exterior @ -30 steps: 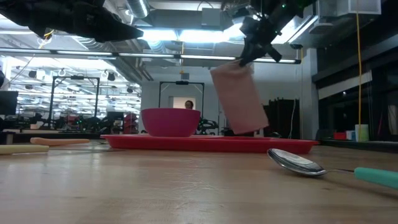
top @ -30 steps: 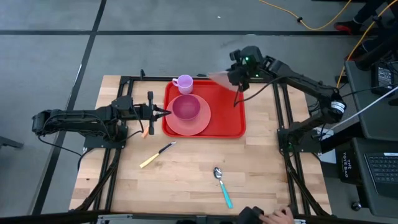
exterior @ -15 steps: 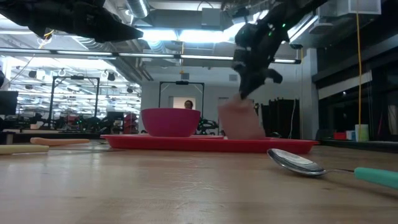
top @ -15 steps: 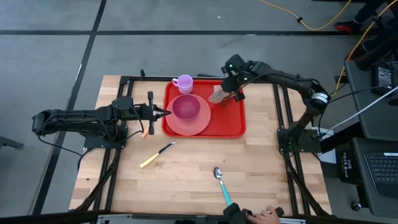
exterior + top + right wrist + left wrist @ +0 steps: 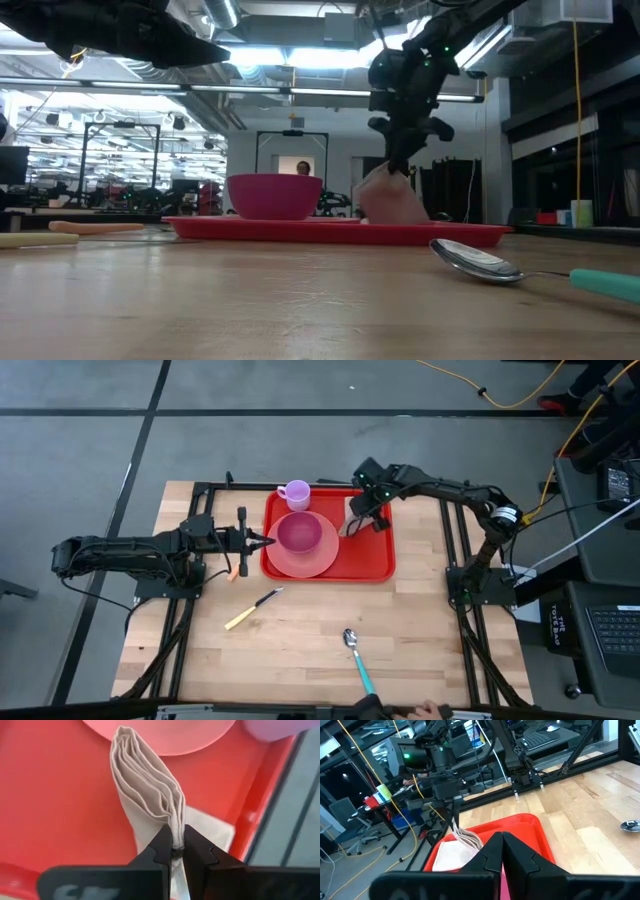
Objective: Set up tray
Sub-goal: Put the light brown napkin on the red tray
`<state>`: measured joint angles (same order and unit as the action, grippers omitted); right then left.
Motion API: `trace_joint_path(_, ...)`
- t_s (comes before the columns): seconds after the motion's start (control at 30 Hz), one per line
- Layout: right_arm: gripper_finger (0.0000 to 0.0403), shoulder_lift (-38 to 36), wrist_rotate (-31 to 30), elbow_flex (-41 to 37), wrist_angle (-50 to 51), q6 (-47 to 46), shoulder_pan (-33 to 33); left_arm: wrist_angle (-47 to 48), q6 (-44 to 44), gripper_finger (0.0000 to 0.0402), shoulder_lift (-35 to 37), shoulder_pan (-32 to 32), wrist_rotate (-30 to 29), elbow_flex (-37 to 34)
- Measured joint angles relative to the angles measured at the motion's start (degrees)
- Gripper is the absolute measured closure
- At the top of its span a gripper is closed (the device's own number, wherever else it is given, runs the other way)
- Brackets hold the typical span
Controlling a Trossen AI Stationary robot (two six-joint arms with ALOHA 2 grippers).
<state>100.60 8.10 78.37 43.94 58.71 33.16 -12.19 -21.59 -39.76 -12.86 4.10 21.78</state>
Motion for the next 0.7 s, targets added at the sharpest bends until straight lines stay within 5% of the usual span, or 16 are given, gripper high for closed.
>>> trace_joint_path(0.5,0.0375,0.00,0.46,-0.12,6.20,-6.02,-4.66,0.02,-0.02,0.0399,0.00,0.00,0.00,0.00)
trace_joint_path(0.7,0.0375,-0.02,-3.23,-6.47,4.40,-6.02,-6.28,0.02,-0.01,0.0396,-0.01,0.00,0.00,0.00)
